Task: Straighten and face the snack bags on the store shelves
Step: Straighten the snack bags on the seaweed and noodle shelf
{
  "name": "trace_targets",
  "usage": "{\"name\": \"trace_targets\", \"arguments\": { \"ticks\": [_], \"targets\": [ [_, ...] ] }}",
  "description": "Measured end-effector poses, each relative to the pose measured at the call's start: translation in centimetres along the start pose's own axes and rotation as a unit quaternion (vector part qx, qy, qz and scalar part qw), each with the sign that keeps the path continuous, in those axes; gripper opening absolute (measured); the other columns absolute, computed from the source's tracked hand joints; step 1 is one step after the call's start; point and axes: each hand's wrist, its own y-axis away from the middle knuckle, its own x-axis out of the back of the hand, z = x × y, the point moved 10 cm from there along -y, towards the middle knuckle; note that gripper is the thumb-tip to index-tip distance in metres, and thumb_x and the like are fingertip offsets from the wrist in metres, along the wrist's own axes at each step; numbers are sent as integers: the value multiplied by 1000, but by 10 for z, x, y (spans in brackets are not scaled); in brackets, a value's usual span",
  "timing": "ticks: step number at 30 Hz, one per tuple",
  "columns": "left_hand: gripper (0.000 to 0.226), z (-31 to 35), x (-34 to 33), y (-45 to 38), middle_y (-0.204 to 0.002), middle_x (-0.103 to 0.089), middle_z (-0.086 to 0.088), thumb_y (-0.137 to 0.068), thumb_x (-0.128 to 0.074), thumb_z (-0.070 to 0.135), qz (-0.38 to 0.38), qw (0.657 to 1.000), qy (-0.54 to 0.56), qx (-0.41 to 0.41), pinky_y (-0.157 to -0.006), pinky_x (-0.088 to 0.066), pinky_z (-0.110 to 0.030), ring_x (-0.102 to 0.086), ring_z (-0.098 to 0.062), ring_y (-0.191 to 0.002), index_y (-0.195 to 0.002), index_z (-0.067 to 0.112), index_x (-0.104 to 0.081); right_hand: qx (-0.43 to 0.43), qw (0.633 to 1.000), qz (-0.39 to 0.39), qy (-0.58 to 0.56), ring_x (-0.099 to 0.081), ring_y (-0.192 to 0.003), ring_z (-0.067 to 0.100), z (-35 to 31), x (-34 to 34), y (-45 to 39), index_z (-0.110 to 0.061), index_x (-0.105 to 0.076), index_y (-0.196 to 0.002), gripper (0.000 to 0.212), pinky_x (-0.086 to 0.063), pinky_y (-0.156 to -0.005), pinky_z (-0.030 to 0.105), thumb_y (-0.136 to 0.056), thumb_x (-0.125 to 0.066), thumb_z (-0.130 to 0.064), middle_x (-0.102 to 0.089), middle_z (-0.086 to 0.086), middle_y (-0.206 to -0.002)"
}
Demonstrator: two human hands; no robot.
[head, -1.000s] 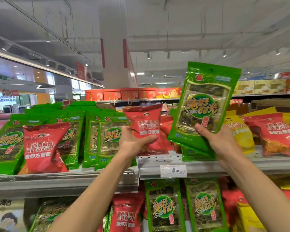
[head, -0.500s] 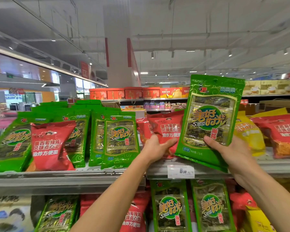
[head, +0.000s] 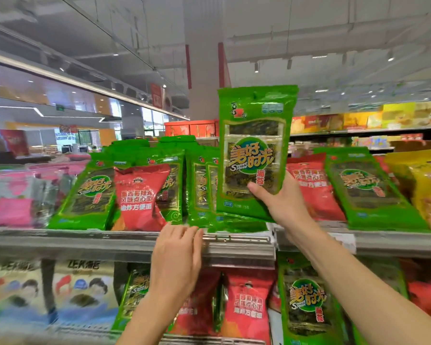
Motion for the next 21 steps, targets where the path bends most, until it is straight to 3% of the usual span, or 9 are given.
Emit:
{"name": "trace_targets", "arguments": {
  "ticks": [2, 6, 9, 11, 13, 16, 18, 21],
  "targets": [
    [27, -4, -1, 6, -96, -67, 1, -104, -45, 25, -5, 1000, 11, -19, -98, -46, -40, -60, -23, -93, -104, 14, -70, -26, 999, -19, -3, -66, -109, 9, 13, -24, -5, -21, -60, -131, 49, -50, -95, 31, -86, -80, -22, -72, -10, -118],
    [35, -6, 0, 6, -98, -66, 2, -103, -37, 32, 1, 999, 30, -24, -92, -46, -35, -58, -19, -96, -105, 15, -67, -114, 989, -96, 13, -72, -100, 12, 53, -54, -7, -19, -68, -121, 44, -56, -95, 36, -80, -85, -22, -78, -3, -109],
    [28, -6, 1, 6, -93, -64, 3, -102, -41, 24, 12, 999, 35, -27, -88, -45, -34, -58, -20, -91, -99, 15, -67, -219, 964, -146, 37, -71, -108, 28, 76, -60, -4, -8, -58, -134, 82, -55, -100, 45, -68, -92, -41, -74, 10, -117],
    [31, -7, 1, 7, -93, -65, 3, -102, -39, 24, 17, 999, 39, -28, -89, -44, -33, -58, -19, -91, -99, 15, -68, -252, 952, -155, 75, -68, -104, 27, 79, -57, -2, -1, -48, -140, 96, -55, -93, 40, -68, -92, -46, -69, 15, -120],
    [34, -7, 0, 8, -96, -66, 4, -103, -36, 26, 17, 998, 45, -28, -92, -43, -31, -58, -17, -93, -103, 15, -69, -255, 943, -150, 152, -65, -101, 26, 75, -55, 1, 6, -35, -145, 103, -51, -80, 36, -74, -88, -48, -67, 16, -121],
    [37, -9, -2, 8, -101, -68, 4, -101, -37, 28, 10, 999, 46, -22, -97, -42, -31, -59, -16, -97, -108, 13, -70, -173, 922, -96, 334, -52, -130, 36, 58, -51, 4, 6, -13, -153, 116, -46, -96, 41, -81, -79, -56, -46, 23, -147],
    [36, -8, 0, 9, -101, -69, 4, -100, -39, 29, 12, 999, 50, -17, -97, -42, -31, -59, -16, -97, -108, 13, -70, -106, 906, -60, 405, -50, -131, 39, 42, -53, 9, 4, -18, -150, 109, -46, -101, 45, -83, -73, -61, -41, 22, -147],
    [32, -6, 1, 9, -100, -68, 3, -99, -43, 28, 13, 999, 50, -16, -96, -48, -37, -59, -16, -96, -106, 13, -70, -87, 889, -55, 446, -52, -128, 39, 36, -54, 16, -1, -23, -147, 98, -46, -100, 46, -86, -66, -65, -40, 20, -143]
  ]
}}
